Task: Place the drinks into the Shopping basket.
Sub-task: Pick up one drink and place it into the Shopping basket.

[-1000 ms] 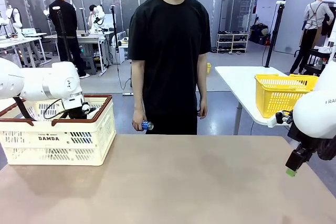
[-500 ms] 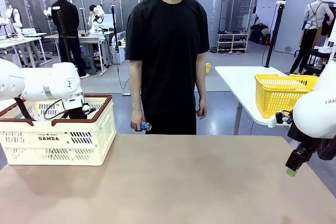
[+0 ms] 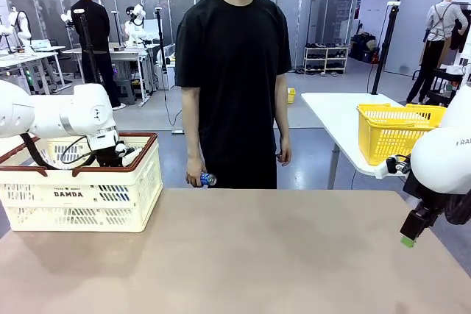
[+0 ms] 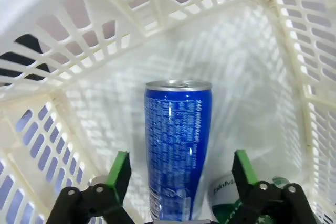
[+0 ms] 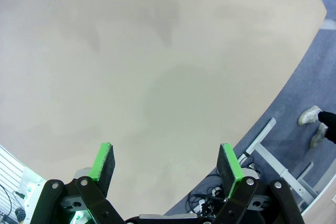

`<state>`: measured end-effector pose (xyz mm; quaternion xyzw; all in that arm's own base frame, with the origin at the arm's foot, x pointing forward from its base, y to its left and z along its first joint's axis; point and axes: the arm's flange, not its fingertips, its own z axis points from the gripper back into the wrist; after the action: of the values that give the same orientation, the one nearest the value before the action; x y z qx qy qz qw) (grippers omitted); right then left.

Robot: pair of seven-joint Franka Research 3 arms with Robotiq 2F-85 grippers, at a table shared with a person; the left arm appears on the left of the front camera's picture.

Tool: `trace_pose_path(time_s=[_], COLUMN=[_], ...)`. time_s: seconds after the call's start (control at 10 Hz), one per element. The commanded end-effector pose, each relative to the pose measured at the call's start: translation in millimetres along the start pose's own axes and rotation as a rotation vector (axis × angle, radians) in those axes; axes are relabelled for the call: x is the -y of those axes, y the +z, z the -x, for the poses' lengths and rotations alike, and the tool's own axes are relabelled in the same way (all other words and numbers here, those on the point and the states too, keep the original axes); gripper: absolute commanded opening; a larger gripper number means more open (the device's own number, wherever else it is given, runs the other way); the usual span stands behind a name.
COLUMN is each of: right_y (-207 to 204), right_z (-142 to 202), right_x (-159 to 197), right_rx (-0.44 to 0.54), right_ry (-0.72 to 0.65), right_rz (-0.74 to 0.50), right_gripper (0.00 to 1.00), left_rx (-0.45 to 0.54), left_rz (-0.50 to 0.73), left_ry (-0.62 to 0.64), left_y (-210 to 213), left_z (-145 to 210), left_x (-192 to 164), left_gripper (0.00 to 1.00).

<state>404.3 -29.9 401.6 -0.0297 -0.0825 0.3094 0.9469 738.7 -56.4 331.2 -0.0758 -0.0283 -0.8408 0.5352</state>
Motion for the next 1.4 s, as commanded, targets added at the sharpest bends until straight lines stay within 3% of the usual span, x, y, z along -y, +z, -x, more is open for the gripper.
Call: trace_pose_path(time_s=[0.0, 0.6, 0.9, 1.0, 1.3], right_y=[1, 1, 1, 1, 1], right_z=[0, 0, 0, 0, 0], right_x=[1, 1, 1, 1, 1], right_rx=[-0.001, -0.001, -0.001, -0.001, -0.001], right_ry=[-0.003, -0.003, -0.003, -0.003, -0.003], right_rz=[0.002, 0.002, 0.002, 0.002, 0.002], right_gripper=[0.98, 0.98, 0.98, 0.98, 0.98], left_rx=[0.024, 0.002, -0.033, -0.046, -0.046], left_rz=[-0.009, -0.088, -0.086, -0.099, -0.099], left_ry=[0.030, 0.034, 0.049, 0.033, 0.033], left_y=[17, 90, 104, 107, 107], left_z=[-1, -21, -19, -19, -19], left_x=[4, 21, 31, 16, 16], left_gripper=[1.00, 1.00, 1.00, 1.00, 1.00])
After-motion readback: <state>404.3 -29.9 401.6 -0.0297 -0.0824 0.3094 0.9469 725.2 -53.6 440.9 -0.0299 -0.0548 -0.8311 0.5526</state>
